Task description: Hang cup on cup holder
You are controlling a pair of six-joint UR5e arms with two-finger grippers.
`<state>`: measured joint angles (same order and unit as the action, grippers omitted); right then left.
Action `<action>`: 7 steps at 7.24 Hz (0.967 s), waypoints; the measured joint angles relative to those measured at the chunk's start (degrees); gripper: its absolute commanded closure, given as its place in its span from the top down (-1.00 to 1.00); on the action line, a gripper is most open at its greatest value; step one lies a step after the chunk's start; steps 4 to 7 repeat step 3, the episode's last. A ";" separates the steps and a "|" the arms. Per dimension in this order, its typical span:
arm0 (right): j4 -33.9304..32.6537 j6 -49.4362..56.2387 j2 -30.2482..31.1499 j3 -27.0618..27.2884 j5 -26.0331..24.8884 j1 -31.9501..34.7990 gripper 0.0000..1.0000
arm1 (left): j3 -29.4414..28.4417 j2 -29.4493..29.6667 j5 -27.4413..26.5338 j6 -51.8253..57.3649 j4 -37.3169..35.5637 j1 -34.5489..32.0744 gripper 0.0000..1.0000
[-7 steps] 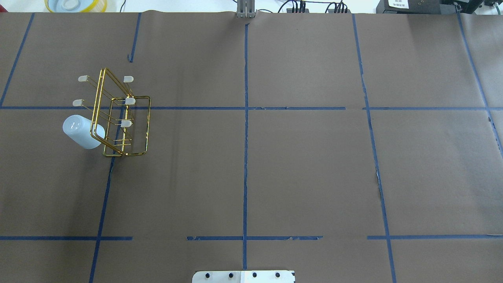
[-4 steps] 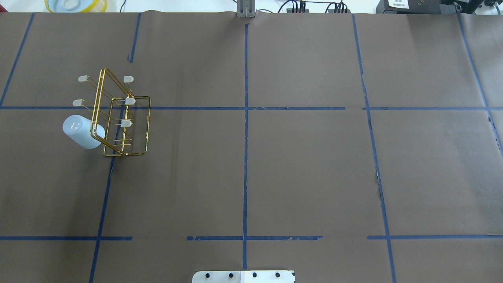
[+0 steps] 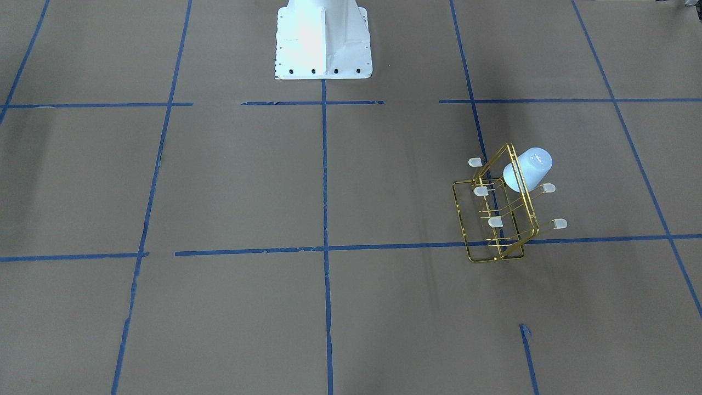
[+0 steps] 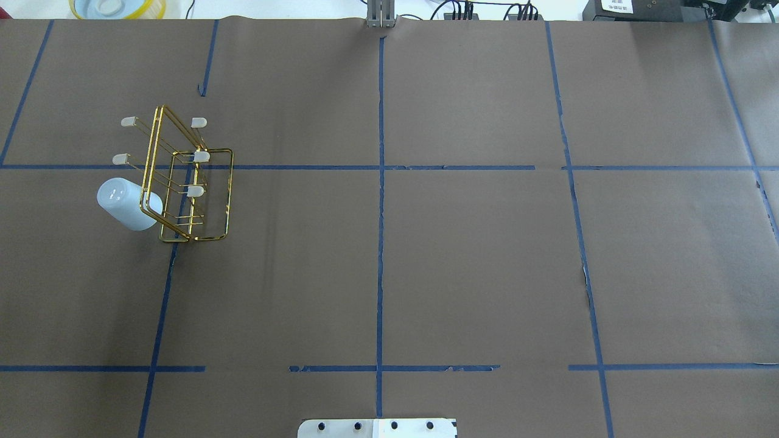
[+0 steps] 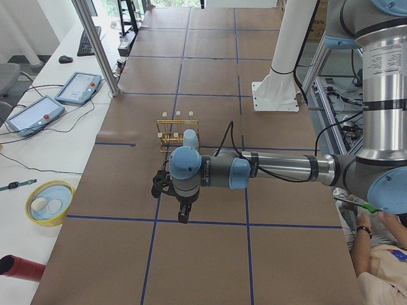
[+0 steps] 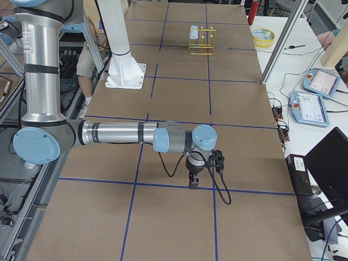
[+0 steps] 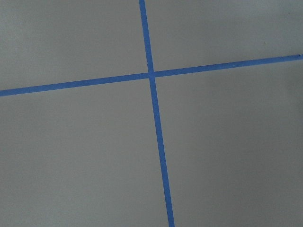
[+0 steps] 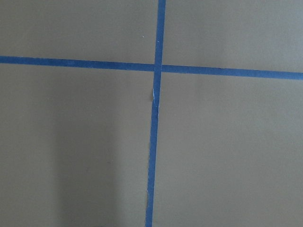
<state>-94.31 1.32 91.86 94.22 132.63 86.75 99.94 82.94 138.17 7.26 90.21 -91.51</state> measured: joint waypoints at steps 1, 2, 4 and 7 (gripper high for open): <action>0.00 0.00 0.00 0.00 0.00 0.00 1.00 | 0.00 0.02 0.01 0.13 -0.14 -0.07 1.00; 0.00 0.00 0.03 0.00 0.00 0.00 1.00 | -0.03 0.02 0.07 -0.05 -0.20 -0.17 1.00; 0.00 0.00 0.04 0.00 0.00 0.00 1.00 | -0.18 0.03 0.13 -0.27 -0.26 -0.28 1.00; 0.00 0.00 0.04 0.00 0.00 0.00 1.00 | -0.18 0.03 0.13 -0.27 -0.26 -0.28 1.00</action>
